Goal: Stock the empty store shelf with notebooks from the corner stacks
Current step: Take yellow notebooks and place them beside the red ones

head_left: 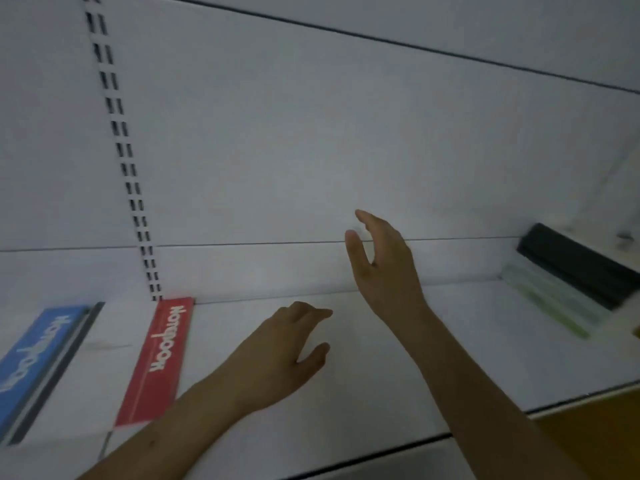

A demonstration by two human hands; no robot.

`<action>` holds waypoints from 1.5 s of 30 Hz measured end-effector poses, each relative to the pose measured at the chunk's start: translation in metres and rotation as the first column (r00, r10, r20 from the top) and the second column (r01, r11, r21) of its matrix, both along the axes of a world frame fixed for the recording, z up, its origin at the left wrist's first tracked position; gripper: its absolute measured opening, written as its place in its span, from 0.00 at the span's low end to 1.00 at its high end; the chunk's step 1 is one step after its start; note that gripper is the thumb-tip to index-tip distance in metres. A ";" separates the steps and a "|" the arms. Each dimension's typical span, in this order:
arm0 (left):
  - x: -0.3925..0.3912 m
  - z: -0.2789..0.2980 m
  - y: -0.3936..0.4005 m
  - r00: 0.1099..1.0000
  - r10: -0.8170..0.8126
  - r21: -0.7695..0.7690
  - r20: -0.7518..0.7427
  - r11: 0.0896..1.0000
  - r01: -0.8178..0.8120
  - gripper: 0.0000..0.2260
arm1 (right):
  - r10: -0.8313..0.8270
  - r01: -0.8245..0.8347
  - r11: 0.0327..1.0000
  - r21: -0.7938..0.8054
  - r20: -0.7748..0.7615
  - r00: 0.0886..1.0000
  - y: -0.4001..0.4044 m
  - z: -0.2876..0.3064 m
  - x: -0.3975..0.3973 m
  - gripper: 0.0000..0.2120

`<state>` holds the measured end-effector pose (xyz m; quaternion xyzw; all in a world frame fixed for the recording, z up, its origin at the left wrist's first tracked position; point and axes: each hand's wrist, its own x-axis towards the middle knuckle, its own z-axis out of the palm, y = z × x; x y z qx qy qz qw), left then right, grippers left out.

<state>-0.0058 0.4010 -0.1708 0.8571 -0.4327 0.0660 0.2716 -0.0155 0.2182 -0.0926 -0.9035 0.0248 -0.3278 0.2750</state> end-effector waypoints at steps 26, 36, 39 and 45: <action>-0.038 -0.022 -0.358 0.453 -0.445 -0.550 -0.773 0.825 -0.127 0.29 | -0.360 0.420 0.854 -0.308 0.235 0.903 -0.332 -0.056 -0.147 0.19; -0.036 -0.011 -0.346 0.076 -0.493 -0.457 -0.867 0.725 -0.514 0.20 | -0.147 0.129 0.835 -0.535 0.010 0.989 -0.305 -0.086 -0.158 0.27; -0.035 -0.008 -0.349 0.101 -0.463 -0.442 -0.881 0.727 -0.526 0.17 | -0.444 0.468 0.818 -0.333 0.151 0.883 -0.368 -0.041 -0.157 0.30; -0.039 -0.007 -0.350 0.092 -0.426 -0.412 -0.900 0.763 -0.499 0.16 | -0.469 0.479 0.861 -0.174 0.099 0.878 -0.413 -0.036 -0.140 0.16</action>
